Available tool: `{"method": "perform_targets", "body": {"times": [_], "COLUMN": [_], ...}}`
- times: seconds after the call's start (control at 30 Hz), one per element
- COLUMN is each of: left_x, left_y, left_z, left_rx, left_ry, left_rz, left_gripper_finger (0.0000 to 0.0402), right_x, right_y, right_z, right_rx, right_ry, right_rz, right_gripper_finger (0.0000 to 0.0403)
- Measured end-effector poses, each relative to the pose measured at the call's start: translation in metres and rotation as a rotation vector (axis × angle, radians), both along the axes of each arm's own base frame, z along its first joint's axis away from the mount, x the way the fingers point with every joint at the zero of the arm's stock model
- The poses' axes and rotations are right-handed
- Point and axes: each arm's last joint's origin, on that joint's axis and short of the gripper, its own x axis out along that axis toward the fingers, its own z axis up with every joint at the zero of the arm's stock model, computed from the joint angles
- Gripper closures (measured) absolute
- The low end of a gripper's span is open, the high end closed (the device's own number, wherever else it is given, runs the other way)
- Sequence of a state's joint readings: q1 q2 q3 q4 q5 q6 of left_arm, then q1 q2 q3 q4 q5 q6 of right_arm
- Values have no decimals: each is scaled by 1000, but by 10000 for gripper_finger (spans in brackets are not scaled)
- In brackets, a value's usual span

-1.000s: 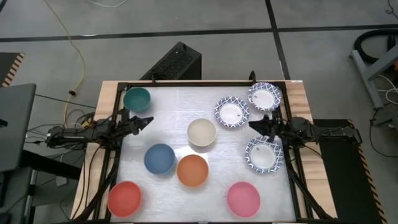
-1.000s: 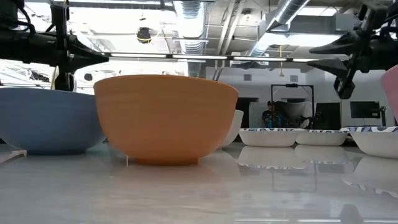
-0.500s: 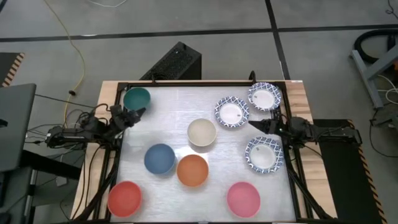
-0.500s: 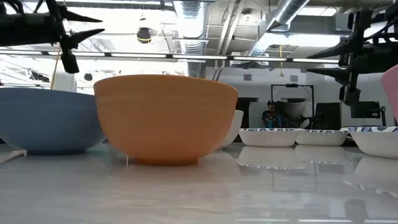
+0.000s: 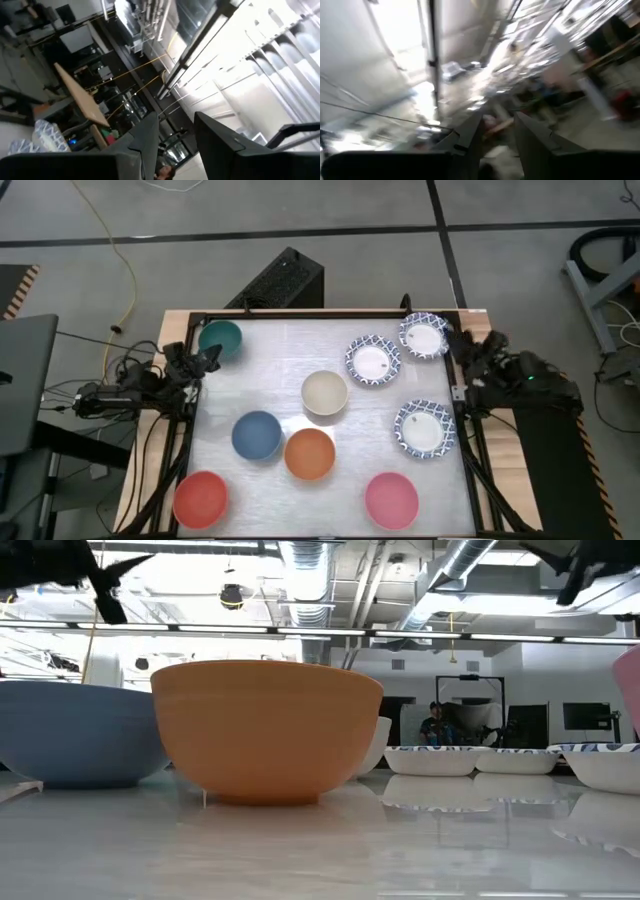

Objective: Nest bowls inside each other
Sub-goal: Stack the bottom blue patterned bowl into the blue patterned bowl

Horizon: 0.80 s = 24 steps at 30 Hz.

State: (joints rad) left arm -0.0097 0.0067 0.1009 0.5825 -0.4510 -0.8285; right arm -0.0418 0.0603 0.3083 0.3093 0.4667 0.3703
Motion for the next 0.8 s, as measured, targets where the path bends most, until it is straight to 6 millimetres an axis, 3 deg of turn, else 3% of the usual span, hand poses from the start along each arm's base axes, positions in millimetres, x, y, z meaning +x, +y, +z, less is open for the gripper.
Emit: {"method": "perform_targets", "body": {"times": [0.17,0.37,0.53,0.8], "left_x": [-13,-17,-4,29], "left_y": [0,0,0,1], "left_z": [30,54,69,82], "left_rx": [95,148,194,135], "left_ry": [41,240,329,446], "left_rz": [64,103,123,148], "left_gripper_finger": [287,287,287,287], "right_x": [-14,-16,-1,31], "right_y": [-3,-4,-5,-7], "right_z": [32,52,54,41], "right_rx": [-6,63,77,30], "right_ry": [245,538,733,1042], "right_rz": [-160,-195,-195,-233], "right_gripper_finger": [243,170,131,127]}}
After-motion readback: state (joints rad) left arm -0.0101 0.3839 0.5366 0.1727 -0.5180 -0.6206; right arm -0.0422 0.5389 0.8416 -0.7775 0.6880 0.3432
